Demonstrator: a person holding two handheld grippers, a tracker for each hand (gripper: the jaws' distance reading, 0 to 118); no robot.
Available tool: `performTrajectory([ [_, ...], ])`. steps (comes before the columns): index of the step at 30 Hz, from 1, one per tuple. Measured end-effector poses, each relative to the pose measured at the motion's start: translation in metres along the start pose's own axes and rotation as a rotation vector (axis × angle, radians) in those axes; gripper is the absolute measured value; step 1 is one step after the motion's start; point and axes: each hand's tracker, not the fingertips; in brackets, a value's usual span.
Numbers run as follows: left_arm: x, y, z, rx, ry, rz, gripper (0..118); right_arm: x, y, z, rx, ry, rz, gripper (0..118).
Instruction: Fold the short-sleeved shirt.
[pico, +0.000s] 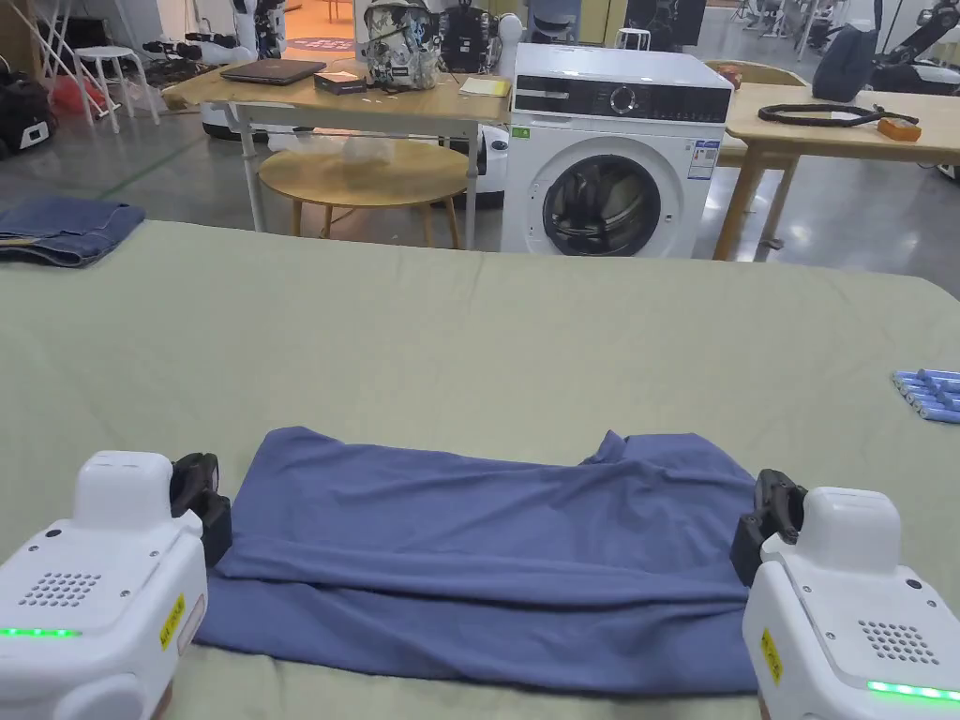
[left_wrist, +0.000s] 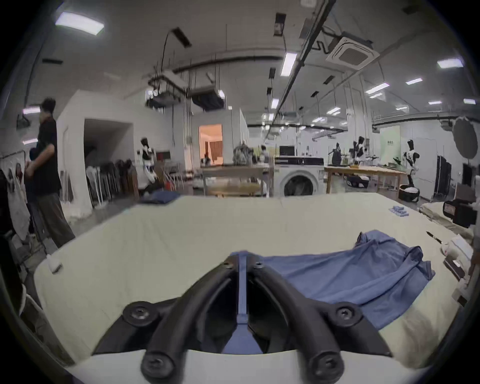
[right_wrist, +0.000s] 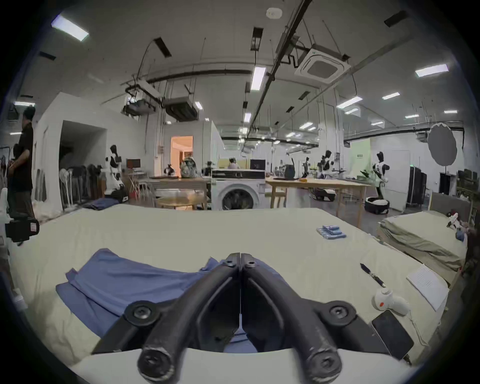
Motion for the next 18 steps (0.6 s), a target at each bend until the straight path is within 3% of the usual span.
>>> performTrajectory([
  [7, -0.004, 0.003, 0.013, -0.036, 0.016, -0.042, 0, -0.005, -0.002, 0.01, 0.011, 0.008, 0.001, 0],
  [10, -0.019, -0.001, 0.003, -0.161, 0.005, -0.022, 0, -0.004, -0.005, 0.01, 0.001, 0.007, 0.005, 0],
  [18, -0.07, -0.028, -0.078, -0.713, -0.1, 0.129, 0, 0.002, -0.018, 0.003, -0.066, 0.002, 0.023, 0],
])
